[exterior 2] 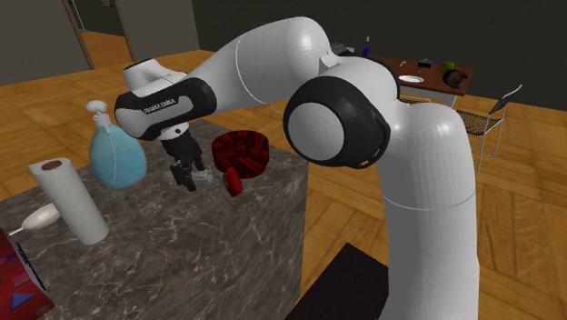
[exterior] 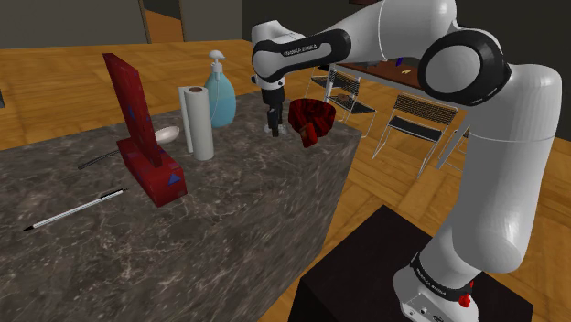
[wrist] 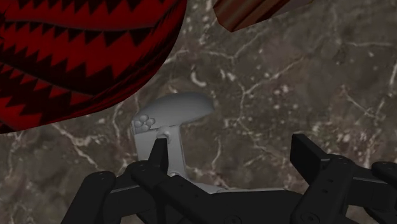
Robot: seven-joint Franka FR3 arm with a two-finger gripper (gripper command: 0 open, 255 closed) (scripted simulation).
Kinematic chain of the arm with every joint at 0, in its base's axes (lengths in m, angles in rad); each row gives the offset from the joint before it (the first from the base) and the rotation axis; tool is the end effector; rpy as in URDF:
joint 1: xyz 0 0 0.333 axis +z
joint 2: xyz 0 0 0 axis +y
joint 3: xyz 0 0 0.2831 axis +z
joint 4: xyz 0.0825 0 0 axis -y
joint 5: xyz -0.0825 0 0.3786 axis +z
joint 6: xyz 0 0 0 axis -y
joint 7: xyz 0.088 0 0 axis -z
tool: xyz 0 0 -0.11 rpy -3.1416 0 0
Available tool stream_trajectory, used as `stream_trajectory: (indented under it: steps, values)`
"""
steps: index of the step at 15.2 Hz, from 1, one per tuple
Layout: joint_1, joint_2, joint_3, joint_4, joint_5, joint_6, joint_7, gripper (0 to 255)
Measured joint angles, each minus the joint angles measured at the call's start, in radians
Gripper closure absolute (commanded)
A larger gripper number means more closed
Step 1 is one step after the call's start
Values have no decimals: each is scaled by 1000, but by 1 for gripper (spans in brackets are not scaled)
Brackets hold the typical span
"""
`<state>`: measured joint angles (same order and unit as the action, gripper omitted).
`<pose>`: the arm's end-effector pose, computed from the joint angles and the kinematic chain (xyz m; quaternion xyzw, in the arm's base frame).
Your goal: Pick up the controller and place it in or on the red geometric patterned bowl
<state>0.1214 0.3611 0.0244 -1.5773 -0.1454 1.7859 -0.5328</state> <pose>0.6261 0.0775 0.3884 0.9313 0.3503 -0.0870 0.0494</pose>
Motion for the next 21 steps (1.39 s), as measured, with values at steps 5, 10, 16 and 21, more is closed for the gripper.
stream_trajectory:
  steps: [5,10,16,21]
  values:
    - [0,0,0,0,0,0,0,255]
    - [0,0,0,0,0,0,0,255]
    - [-39,37,6,59,31,31,-111,0]
    - [-80,74,16,104,67,74,-230,0]
